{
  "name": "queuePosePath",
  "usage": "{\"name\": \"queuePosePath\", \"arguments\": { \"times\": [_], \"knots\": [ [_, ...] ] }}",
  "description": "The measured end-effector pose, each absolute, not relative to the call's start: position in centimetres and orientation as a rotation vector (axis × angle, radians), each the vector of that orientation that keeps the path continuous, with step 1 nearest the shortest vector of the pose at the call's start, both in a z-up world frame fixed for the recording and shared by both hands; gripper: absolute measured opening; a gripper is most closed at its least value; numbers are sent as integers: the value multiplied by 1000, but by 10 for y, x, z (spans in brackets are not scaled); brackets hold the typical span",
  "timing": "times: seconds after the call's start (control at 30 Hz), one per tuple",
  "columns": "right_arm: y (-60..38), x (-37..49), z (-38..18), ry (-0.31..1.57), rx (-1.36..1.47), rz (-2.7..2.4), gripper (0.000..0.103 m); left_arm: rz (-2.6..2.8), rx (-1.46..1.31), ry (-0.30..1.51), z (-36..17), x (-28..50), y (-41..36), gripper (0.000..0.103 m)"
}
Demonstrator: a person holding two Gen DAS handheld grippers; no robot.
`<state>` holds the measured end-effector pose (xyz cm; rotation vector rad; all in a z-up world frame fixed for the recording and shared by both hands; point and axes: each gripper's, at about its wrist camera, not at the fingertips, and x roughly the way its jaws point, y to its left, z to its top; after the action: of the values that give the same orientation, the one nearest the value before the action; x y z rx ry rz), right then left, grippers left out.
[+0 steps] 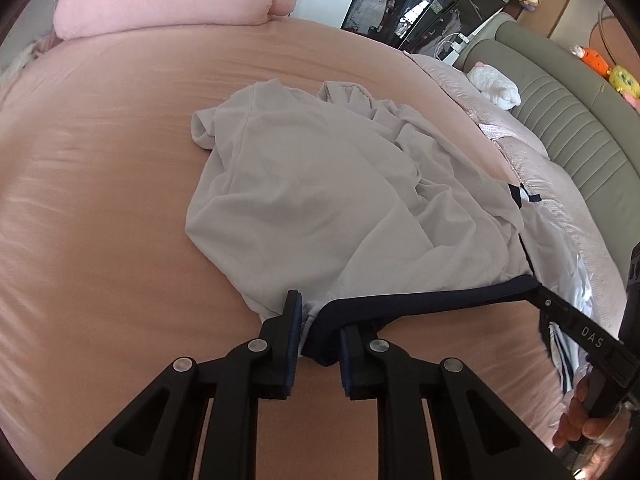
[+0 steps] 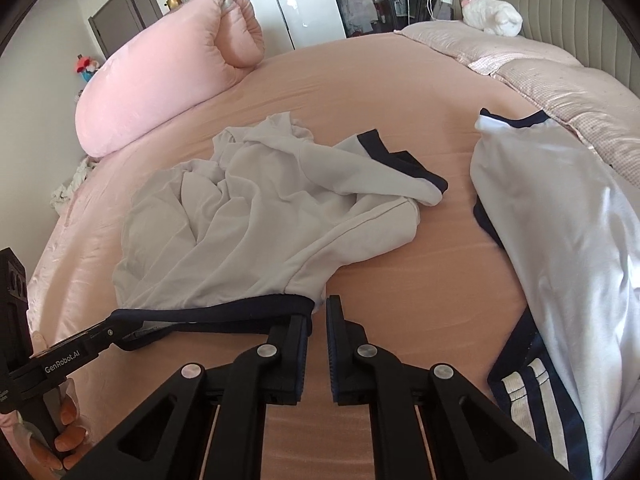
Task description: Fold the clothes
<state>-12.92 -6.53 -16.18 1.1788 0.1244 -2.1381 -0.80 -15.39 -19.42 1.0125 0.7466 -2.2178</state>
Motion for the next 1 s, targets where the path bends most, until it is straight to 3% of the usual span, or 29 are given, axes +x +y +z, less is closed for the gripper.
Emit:
{"name": "queuePosePath", "arguments": {
  "times": [0.13,0.27,1.0],
  "knots": [
    [-60,-137,-151,91,1191,-2151,7,-2220,1040,475,-177,-11,-138,15],
    [-53,-134,-140,63,1174,-2158,6,-2211,1044,350,-170,-14,-130,15],
    [-16,-118,-168,-11,1329,-2073,7,-2276,1148,382,-161,26,-109,15]
  ]
}}
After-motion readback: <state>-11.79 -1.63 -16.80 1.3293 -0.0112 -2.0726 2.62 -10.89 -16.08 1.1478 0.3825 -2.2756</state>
